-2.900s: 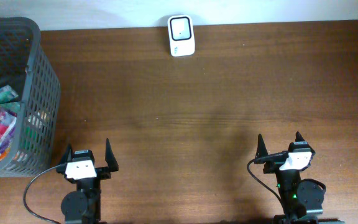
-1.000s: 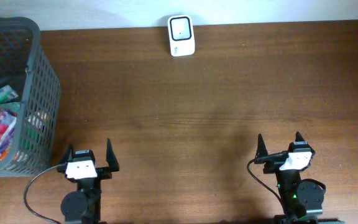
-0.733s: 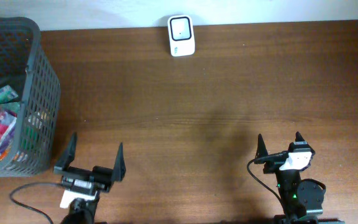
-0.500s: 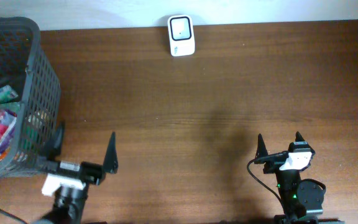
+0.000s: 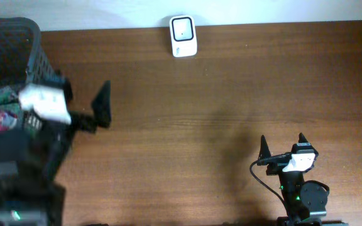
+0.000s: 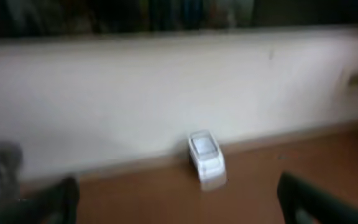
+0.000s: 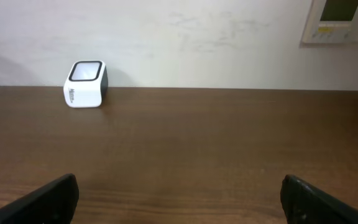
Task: Scan the item barcode
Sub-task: 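Reach the left gripper into the basket and grasp the red-purple pad pack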
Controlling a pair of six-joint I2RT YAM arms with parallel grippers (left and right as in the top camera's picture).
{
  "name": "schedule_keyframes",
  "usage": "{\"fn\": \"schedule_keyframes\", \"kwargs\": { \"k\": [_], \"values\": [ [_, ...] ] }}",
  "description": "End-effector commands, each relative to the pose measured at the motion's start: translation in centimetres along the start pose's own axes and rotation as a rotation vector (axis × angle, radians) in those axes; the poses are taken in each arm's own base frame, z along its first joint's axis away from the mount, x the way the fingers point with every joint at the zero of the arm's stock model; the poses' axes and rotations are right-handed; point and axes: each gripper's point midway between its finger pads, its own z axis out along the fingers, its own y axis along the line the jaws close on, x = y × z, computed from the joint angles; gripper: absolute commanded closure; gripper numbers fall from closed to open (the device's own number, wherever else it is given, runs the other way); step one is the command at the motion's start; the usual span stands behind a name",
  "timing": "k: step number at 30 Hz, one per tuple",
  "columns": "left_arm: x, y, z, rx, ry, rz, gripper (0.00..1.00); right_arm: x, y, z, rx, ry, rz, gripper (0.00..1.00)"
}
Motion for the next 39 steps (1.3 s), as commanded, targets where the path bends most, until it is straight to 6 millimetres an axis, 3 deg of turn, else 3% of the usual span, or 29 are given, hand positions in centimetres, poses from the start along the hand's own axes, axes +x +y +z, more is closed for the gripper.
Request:
{"fn": "schedule_keyframes", "kwargs": {
  "k": [1, 4, 7, 12, 14, 19, 22, 25, 27, 33, 39],
  "values": [
    [-2.0, 0.4, 2.9, 0.036, 0.081, -0.01, 0.01, 0.4, 0.1, 0.0, -0.001, 0.006, 0.007, 0.02],
    [-4.2, 2.8, 5.1, -0.064, 0.069, 0.007, 0.01, 0.4, 0.1, 0.0, -0.001, 0.006, 0.007, 0.01],
    [-5.6, 7.6, 6.5, -0.289, 0.092, 0.008, 0.01, 0.4, 0.1, 0.0, -0.001, 0.006, 0.007, 0.01],
    [-6.5, 15.5, 5.6, -0.558, 0.168, -0.124, 0.01, 0.4, 0.1, 0.0, -0.001, 0.006, 0.007, 0.02],
    [-5.7, 19.7, 4.7, -0.658, 0.193, -0.212, 0.01, 0.4, 0.1, 0.0, -0.001, 0.006, 0.008, 0.02],
    [-0.1, 24.4, 2.5, -0.766, 0.371, -0.301, 0.01, 0.4, 0.1, 0.0, -0.001, 0.006, 0.007, 0.01],
    [2.5, 27.7, 0.4, -0.919, 0.453, -0.319, 0.01, 0.4, 0.1, 0.0, -0.001, 0.006, 0.007, 0.02],
    [4.2, 29.8, -0.5, -0.977, 0.478, -0.379, 0.01, 0.4, 0.1, 0.0, -0.001, 0.006, 0.007, 0.02],
    [7.1, 31.1, -1.3, -1.007, 0.566, -0.421, 0.01, 0.4, 0.1, 0.0, -0.001, 0.006, 0.007, 0.02],
    [15.6, 33.7, -4.0, -1.163, 0.792, -0.627, 0.02, 0.4, 0.1, 0.0, -0.001, 0.006, 0.007, 0.01],
    [21.2, 33.4, -2.7, -1.131, 0.978, -0.663, 0.1, 0.4, 0.1, 0.0, -0.001, 0.006, 0.007, 0.02]
  ]
}}
